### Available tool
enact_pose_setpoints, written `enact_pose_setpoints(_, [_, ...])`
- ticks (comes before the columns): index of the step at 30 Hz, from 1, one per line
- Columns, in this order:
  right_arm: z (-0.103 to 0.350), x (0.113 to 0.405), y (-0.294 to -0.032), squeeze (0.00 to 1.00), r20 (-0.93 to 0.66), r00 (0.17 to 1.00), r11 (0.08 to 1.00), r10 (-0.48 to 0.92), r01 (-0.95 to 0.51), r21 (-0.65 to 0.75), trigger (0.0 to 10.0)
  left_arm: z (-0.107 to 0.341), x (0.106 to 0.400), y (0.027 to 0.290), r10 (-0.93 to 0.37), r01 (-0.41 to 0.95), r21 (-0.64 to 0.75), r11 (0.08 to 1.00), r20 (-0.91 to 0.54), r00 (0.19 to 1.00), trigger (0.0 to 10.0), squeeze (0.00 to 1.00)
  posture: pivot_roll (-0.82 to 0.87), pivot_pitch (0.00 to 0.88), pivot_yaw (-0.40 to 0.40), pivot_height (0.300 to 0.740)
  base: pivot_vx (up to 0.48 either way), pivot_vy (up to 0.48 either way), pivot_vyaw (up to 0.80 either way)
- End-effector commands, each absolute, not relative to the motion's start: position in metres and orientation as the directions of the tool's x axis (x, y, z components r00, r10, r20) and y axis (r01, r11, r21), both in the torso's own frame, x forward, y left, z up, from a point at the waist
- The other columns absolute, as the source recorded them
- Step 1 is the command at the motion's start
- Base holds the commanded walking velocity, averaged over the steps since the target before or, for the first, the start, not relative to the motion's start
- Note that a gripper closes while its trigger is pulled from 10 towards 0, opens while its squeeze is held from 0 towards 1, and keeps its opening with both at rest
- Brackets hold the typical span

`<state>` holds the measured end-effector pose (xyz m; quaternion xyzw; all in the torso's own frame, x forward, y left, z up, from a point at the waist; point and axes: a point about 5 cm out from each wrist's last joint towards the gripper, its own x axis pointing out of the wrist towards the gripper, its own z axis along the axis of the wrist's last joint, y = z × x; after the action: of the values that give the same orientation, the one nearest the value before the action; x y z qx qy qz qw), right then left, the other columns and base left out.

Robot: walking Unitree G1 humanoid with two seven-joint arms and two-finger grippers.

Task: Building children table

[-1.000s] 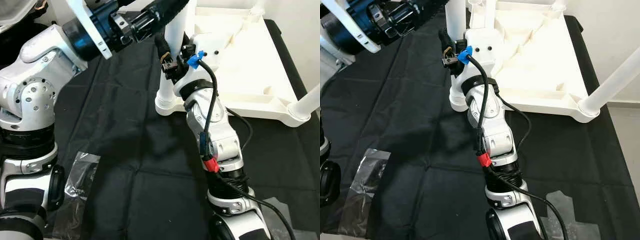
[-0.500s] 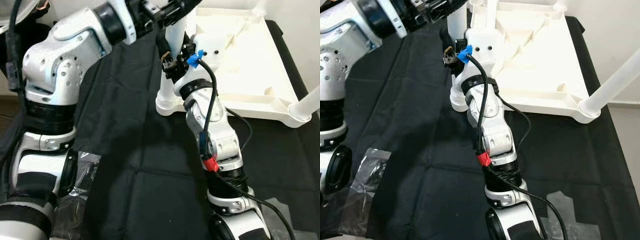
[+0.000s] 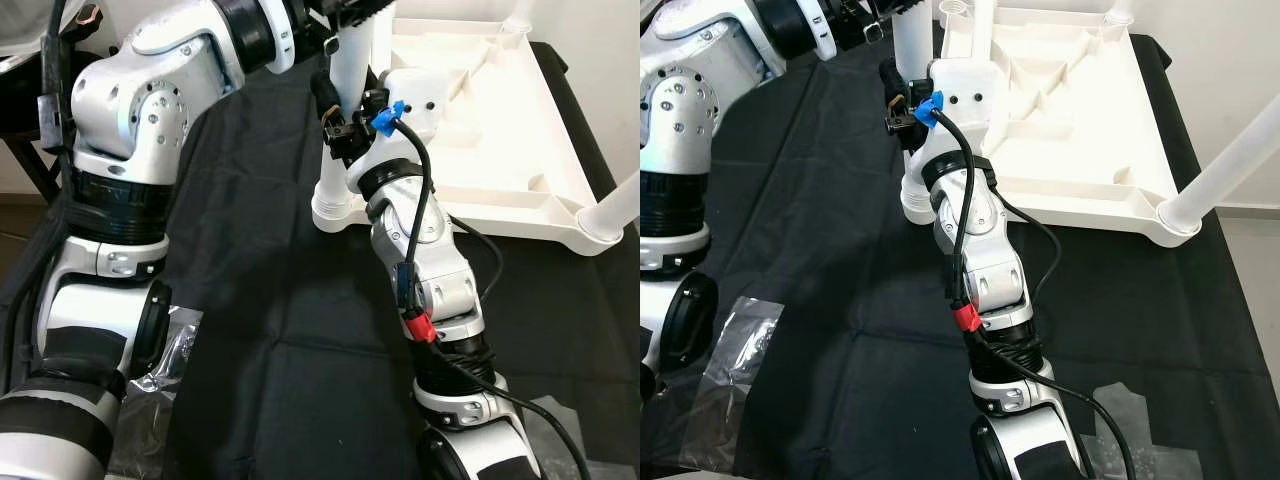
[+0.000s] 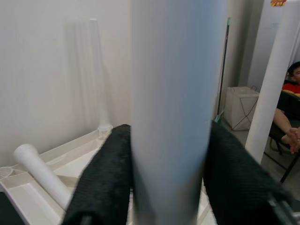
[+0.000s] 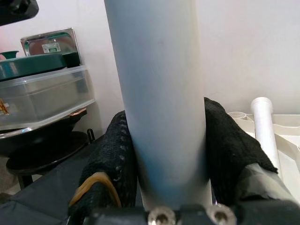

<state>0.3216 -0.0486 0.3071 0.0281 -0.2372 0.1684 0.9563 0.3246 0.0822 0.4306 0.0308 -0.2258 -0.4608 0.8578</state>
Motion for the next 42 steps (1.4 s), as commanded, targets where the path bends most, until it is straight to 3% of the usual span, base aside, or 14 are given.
enact_pose_setpoints(1, [0.285,0.327,-0.038,0.0,0.36,0.869,0.926,0.341,-0.377,0.034,10.0,0.432,0.32,0.078,-0.836,0.792,0.297,0.533,0.327,0.44,0.0,0.0,0.06,0.202,0.0,0.74,0.0,0.0,0.0])
enact_pose_setpoints(10, [0.289,0.326,-0.039,0.0,0.372,0.859,0.917,0.352,-0.396,0.045,10.0,0.43,0.322,0.083,-0.831,0.778,0.307,0.547,0.31,0.462,0.0,0.0,0.05,0.201,-0.001,0.74,0.0,0.0,0.0])
enact_pose_setpoints(11, [0.291,0.325,-0.041,1.0,0.387,0.851,0.914,0.356,-0.403,0.047,10.0,0.43,0.322,0.083,-0.832,0.779,0.308,0.546,0.309,0.461,0.0,0.0,0.05,0.202,0.0,0.74,0.0,0.0,0.0])
enact_pose_setpoints(19, [0.31,0.329,-0.072,1.0,0.451,0.67,0.778,0.589,-0.621,-0.093,10.0,0.429,0.319,0.081,-0.844,0.788,0.316,0.528,0.297,0.447,0.0,0.0,0.06,0.212,0.004,0.74,0.0,0.0,0.0])
enact_pose_setpoints(26, [0.327,0.348,-0.109,1.0,0.314,0.481,0.566,0.819,-0.766,-0.304,10.0,0.427,0.32,0.08,-0.854,0.801,0.312,0.512,0.287,0.434,0.0,0.0,0.06,0.219,0.005,0.74,0.0,0.0,0.0])
enact_pose_setpoints(32, [0.334,0.354,-0.115,0.98,0.277,0.434,0.511,0.857,-0.787,-0.347,10.0,0.427,0.32,0.079,-0.857,0.804,0.31,0.507,0.283,0.431,0.0,0.0,0.07,0.222,0.005,0.74,0.0,0.0,0.0])
enact_pose_setpoints(33, [0.337,0.358,-0.117,0.16,0.261,0.413,0.485,0.873,-0.798,-0.357,10.0,0.426,0.32,0.079,-0.858,0.805,0.31,0.505,0.281,0.43,0.0,0.0,0.07,0.223,0.004,0.74,0.0,0.0,0.0])
enact_pose_setpoints(36, [0.337,0.358,-0.117,0.16,0.261,0.413,0.485,0.873,-0.798,-0.357,10.0,0.426,0.32,0.079,-0.858,0.805,0.31,0.505,0.281,0.43,0.0,0.0,0.07,0.223,0.004,0.74,0.0,0.0,0.0])
enact_pose_setpoints(37, [0.34,0.36,-0.119,0.0,0.244,0.394,0.46,0.886,-0.808,-0.367,10.0,0.426,0.319,0.079,-0.859,0.806,0.311,0.503,0.279,0.429,0.0,0.0,0.07,0.225,0.006,0.74,0.0,0.0,0.0])
enact_pose_setpoints(42, [0.346,0.361,-0.123,0.0,0.216,0.337,0.397,0.916,-0.835,-0.381,10.0,0.424,0.319,0.083,-0.862,0.809,0.311,0.499,0.274,0.427,0.0,0.0,0.08,0.233,0.009,0.74,0.0,0.0,0.0])
